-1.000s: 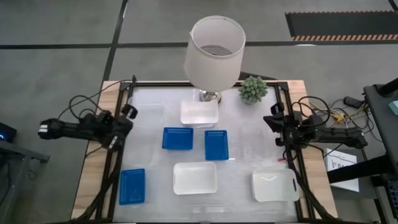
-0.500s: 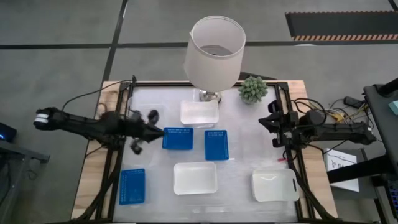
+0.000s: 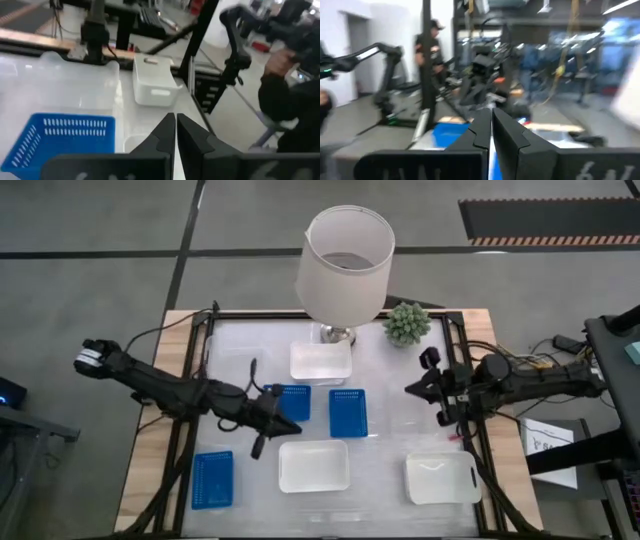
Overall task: Stack baskets by color
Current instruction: Stack the bottom right white bin into the top middle white bin
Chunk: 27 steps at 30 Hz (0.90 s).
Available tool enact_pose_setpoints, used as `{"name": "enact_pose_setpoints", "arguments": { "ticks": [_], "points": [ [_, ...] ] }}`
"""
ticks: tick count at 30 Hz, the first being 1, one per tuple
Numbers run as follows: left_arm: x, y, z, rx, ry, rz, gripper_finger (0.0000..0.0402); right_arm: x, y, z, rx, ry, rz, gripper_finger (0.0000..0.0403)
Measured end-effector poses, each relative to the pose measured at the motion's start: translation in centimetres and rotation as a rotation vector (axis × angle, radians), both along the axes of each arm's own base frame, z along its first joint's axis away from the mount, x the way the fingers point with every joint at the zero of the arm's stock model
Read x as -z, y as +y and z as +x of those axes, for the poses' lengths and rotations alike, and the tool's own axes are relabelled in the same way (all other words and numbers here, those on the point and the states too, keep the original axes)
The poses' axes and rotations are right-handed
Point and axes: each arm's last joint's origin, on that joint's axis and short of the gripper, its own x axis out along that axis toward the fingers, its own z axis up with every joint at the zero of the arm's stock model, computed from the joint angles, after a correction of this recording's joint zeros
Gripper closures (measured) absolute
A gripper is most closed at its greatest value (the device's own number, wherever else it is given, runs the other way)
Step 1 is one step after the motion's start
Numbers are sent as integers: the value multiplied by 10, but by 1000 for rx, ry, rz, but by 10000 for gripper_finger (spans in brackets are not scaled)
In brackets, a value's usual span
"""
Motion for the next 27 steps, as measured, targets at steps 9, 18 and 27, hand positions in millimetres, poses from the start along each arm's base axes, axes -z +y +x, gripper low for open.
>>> {"name": "enact_pose_setpoints", "arguments": {
  "ticks": [9, 18, 27],
  "points": [
    [-7, -8, 2, 35, -28, 40, 402, -30, 50, 27, -116, 270, 187, 394],
    [-13, -6, -5, 38, -65, 53, 402, -33, 110, 57, -48, 769, 435, 394],
    [-14, -6, -6, 54, -97, 132, 402, 0, 157, 56, 381, 1259, 524, 394]
  ]
}}
